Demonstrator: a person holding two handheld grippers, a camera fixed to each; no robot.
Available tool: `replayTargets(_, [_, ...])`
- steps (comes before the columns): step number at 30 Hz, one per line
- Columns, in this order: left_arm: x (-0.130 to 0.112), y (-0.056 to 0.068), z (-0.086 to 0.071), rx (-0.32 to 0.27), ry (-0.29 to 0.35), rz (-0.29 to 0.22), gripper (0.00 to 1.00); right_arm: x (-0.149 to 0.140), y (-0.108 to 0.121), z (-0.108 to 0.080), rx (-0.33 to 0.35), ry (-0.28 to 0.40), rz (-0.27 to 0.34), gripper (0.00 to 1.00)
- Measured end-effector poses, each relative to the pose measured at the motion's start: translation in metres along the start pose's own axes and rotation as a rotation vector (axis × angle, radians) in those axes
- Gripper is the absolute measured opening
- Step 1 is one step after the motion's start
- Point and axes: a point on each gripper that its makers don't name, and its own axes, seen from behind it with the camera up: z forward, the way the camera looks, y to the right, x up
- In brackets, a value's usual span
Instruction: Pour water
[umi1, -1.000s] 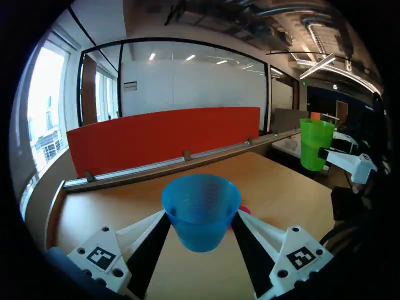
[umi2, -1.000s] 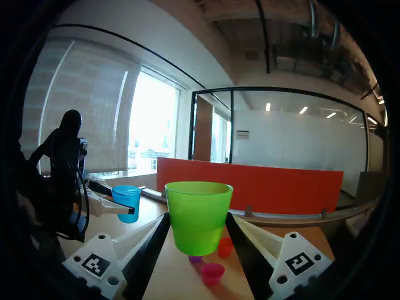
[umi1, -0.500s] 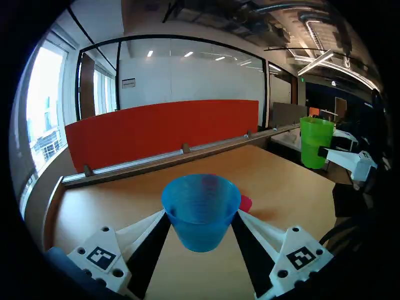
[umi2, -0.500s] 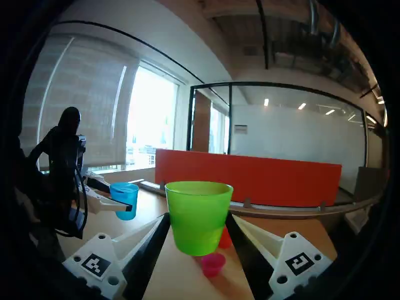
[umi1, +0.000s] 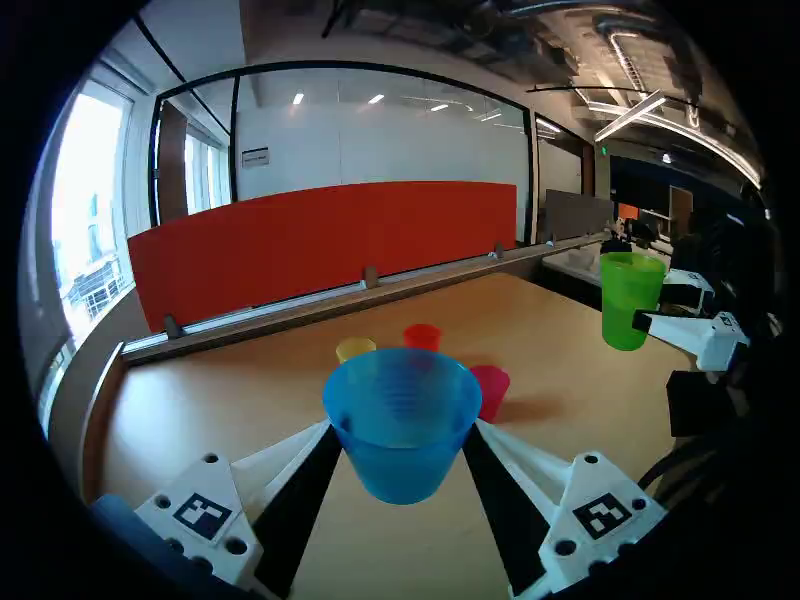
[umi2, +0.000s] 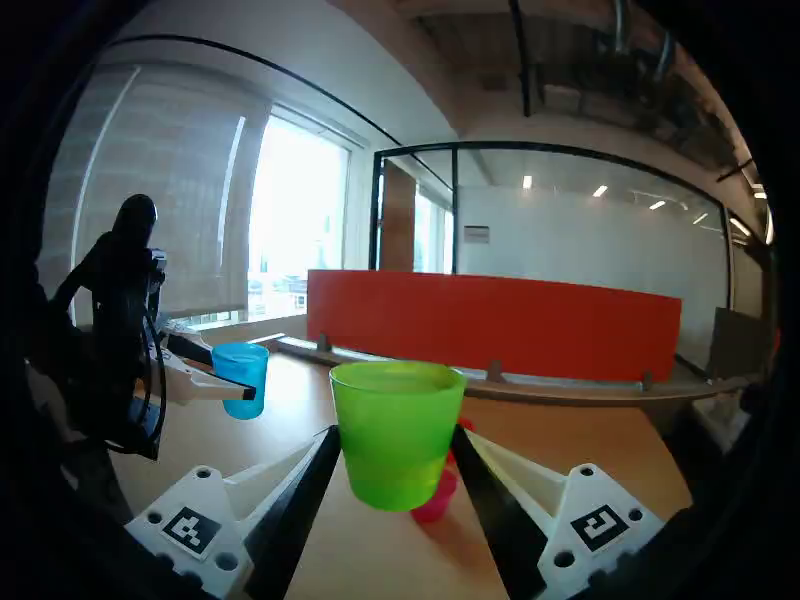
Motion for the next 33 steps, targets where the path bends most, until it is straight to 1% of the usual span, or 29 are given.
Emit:
replayTargets(9, [-0.015, -0.003, 0.006, 0.000, -0.014, 0.011, 0.81, -0.037, 0.003, 0.004, -0.011, -0.042, 0.012, 0.84])
replayTargets(20, [-0.040, -0.003, 0.012, 0.005, -0.034, 0.002, 0.81, -0.076, 0.003, 0.007, -0.014, -0.088, 0.023, 0.84])
replayTargets(33, [-0.056, -0.003, 0.016, 0.014, -0.050, 0.009, 0.81, -0.116, 0.006, 0.008, -0.004, -0.160, 0.029, 0.84])
